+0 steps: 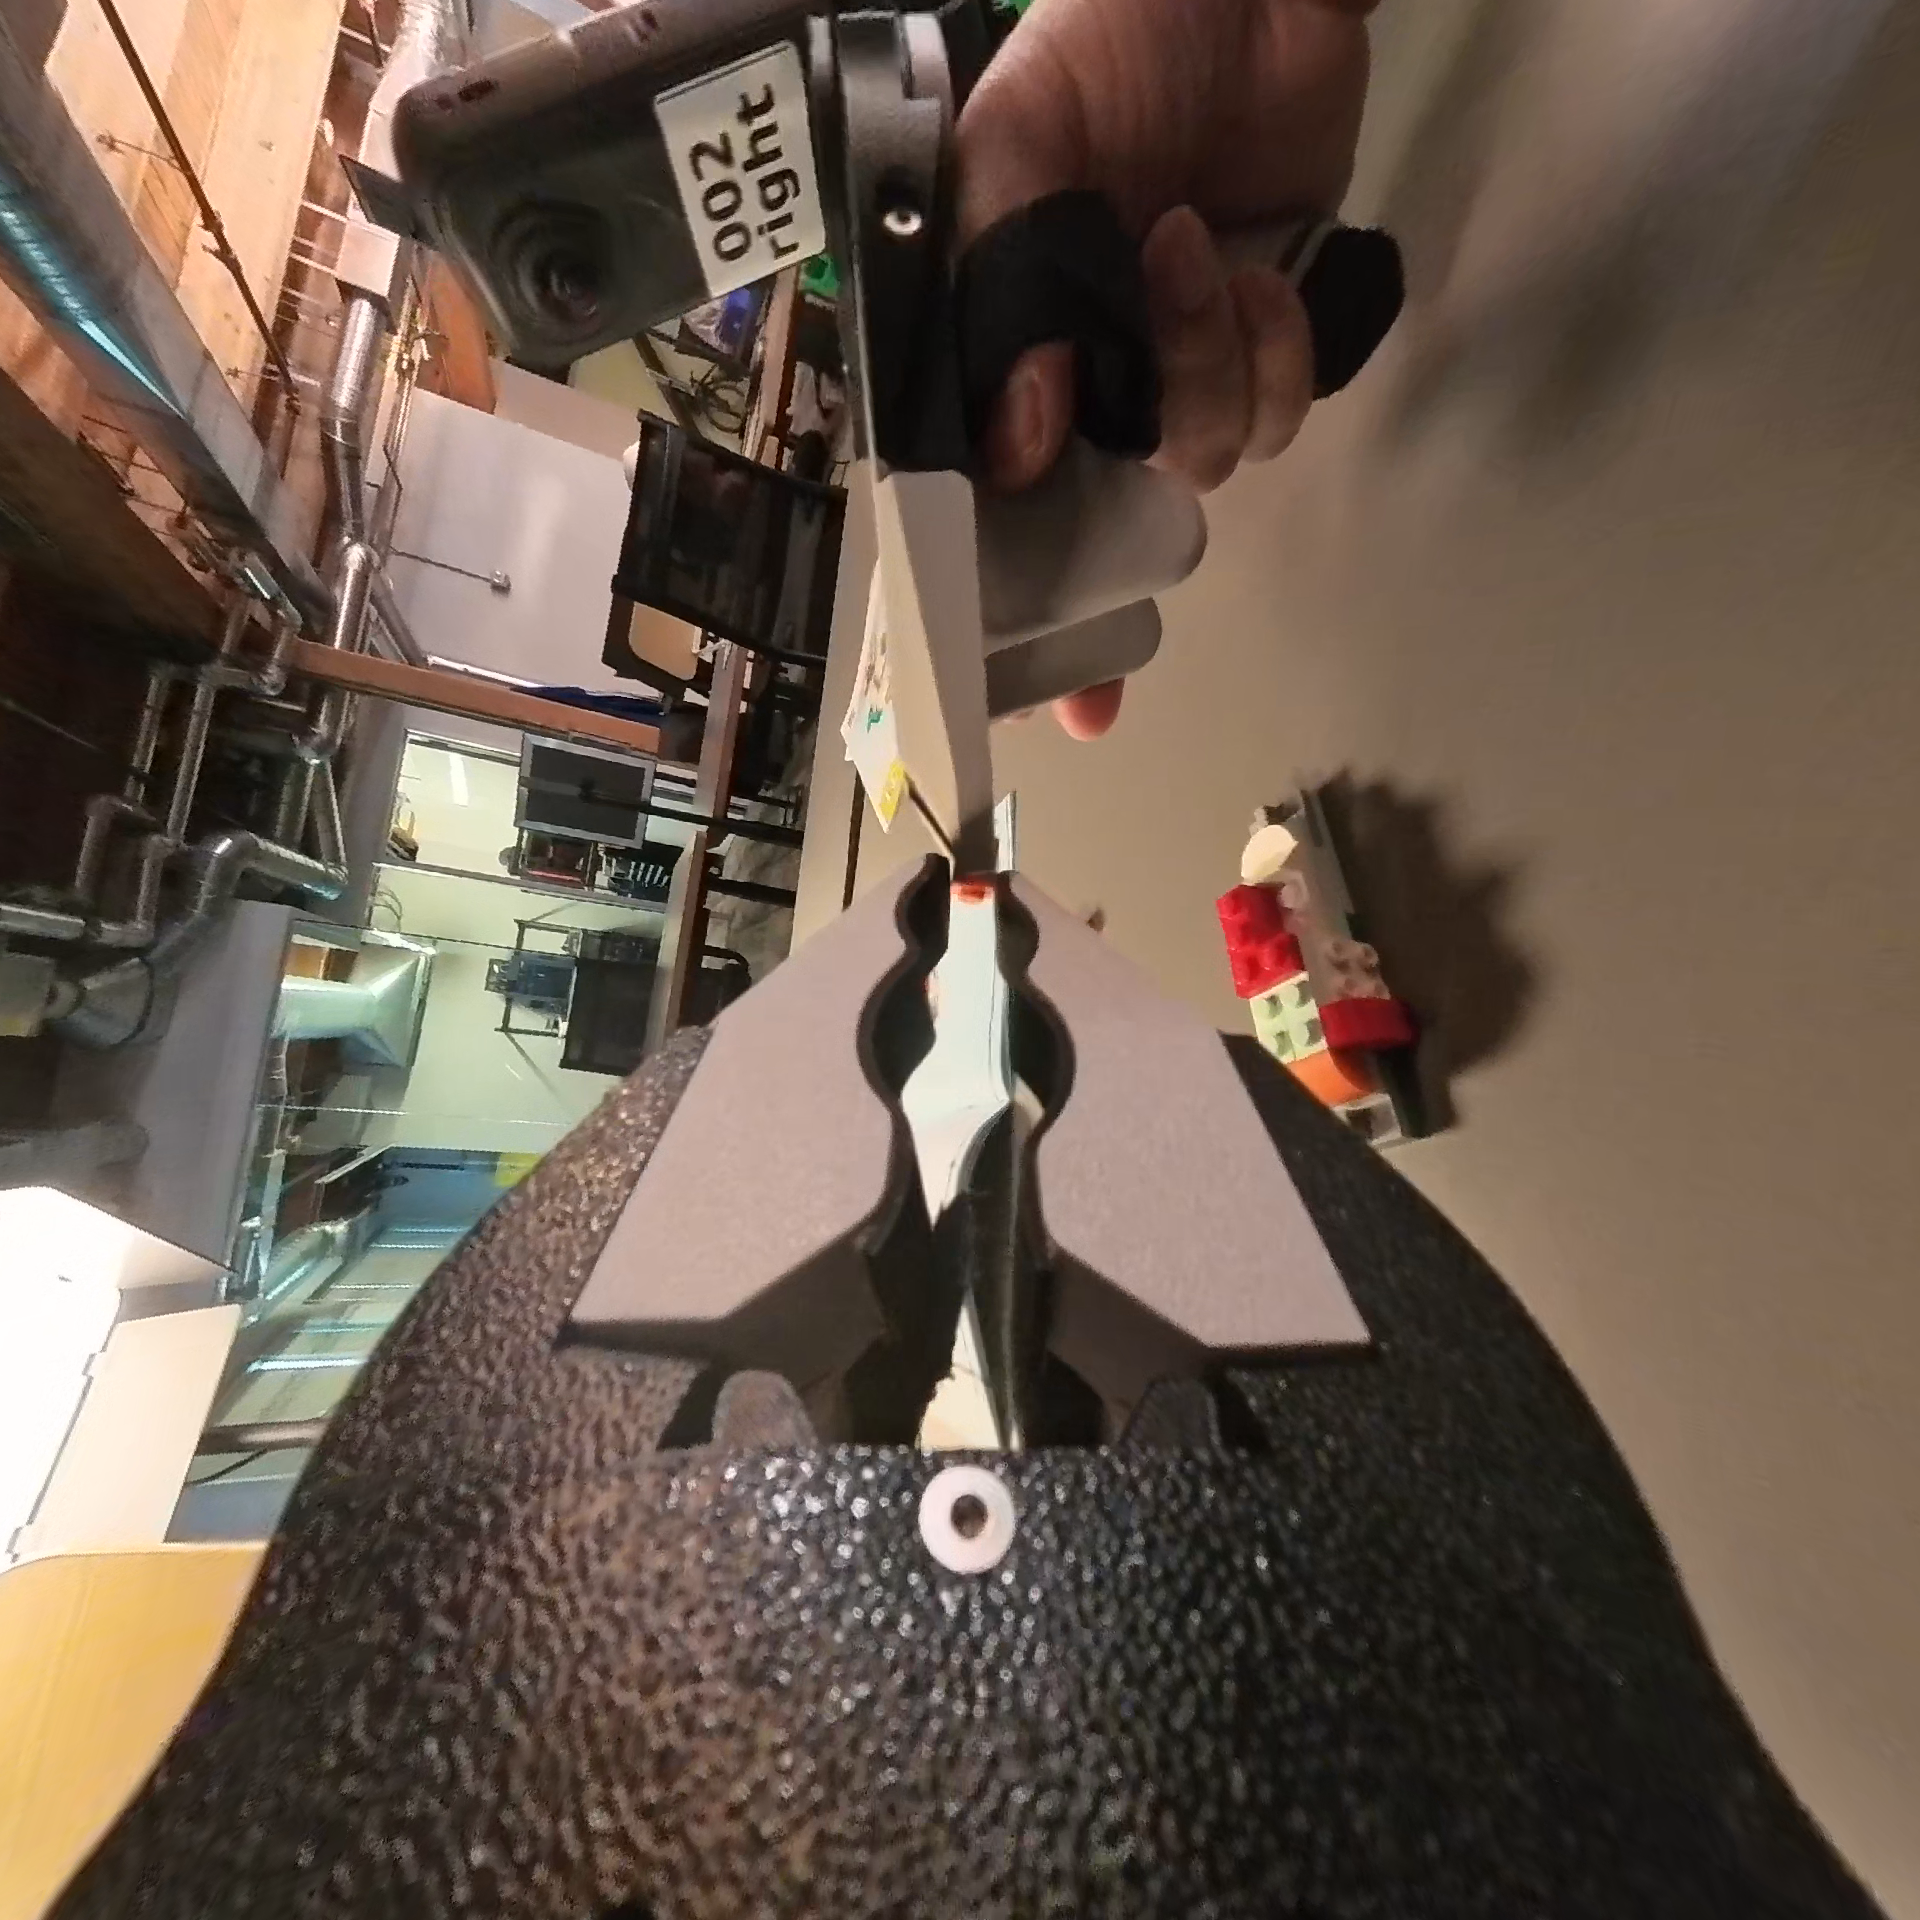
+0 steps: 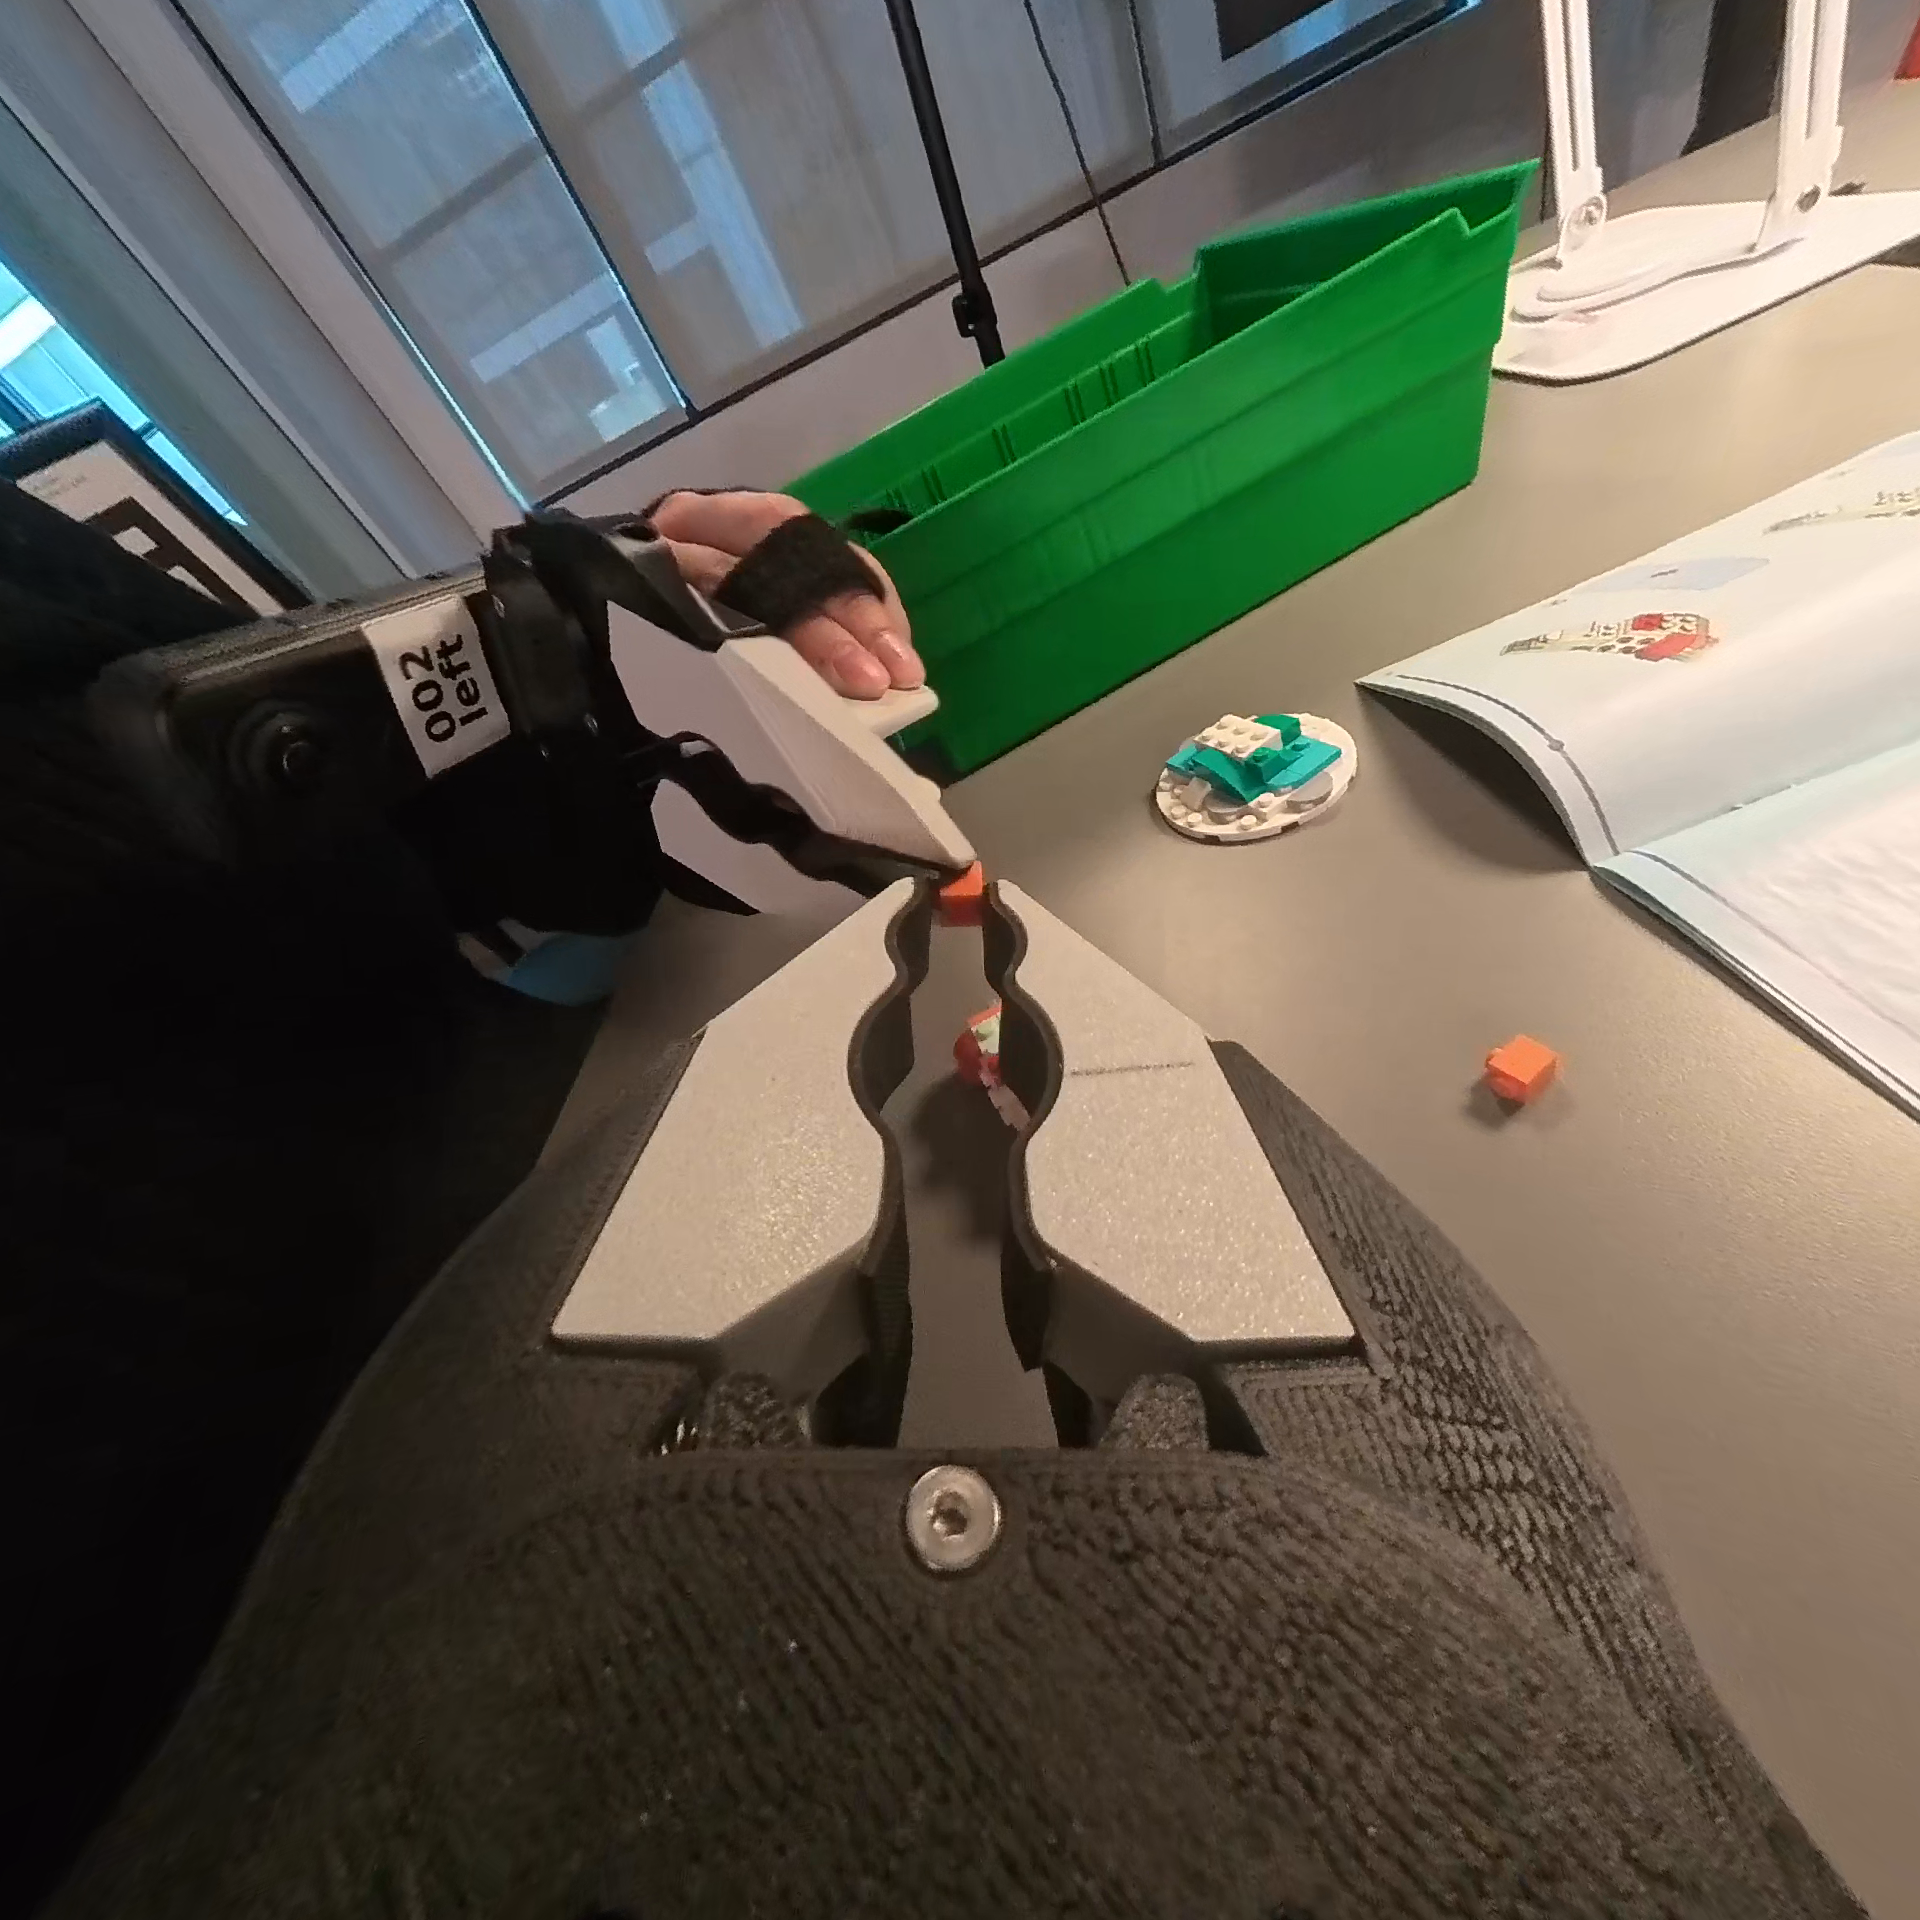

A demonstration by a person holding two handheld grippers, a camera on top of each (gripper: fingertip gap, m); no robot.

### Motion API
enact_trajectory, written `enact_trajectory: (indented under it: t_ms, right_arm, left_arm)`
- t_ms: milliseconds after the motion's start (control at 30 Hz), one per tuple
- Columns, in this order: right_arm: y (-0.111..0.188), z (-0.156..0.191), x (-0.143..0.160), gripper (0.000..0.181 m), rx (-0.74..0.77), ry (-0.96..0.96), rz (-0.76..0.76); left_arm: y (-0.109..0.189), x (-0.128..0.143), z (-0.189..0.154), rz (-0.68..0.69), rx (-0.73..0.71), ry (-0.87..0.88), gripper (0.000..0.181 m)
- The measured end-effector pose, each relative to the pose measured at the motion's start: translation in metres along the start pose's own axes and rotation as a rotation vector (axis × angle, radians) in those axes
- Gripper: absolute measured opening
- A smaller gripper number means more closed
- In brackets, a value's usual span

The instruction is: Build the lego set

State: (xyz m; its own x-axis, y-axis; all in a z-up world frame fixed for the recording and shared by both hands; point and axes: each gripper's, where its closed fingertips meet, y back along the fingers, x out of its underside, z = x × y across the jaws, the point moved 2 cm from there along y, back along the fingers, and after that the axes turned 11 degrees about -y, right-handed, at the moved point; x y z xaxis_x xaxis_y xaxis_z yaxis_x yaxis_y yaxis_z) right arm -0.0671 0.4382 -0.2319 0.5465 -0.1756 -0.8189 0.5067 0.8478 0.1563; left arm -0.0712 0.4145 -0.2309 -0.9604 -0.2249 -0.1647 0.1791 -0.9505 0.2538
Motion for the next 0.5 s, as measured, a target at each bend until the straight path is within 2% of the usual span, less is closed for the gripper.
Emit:
enact_trajectory:
  t_ms: [167, 267, 367, 500]
  right_arm:
    - [0.003, 0.002, -0.004, 0.008, -0.007, 0.007, -0.023]
    - [0.005, 0.000, -0.008, 0.008, 0.008, 0.028, -0.052]
    - [0.008, -0.001, -0.018, 0.009, 0.060, 0.116, -0.121]
    - [0.011, 0.001, -0.031, 0.008, 0.199, 0.360, -0.204]
  left_arm:
    - [0.001, 0.014, 0.008, 0.048, -0.017, 0.116, 0.008]
    - [0.005, 0.022, 0.014, 0.061, -0.023, 0.273, 0.016]
    - [0.010, 0.026, 0.026, 0.022, -0.037, 0.541, 0.017]
    - [0.019, 0.028, 0.044, -0.095, -0.016, 0.984, 0.024]
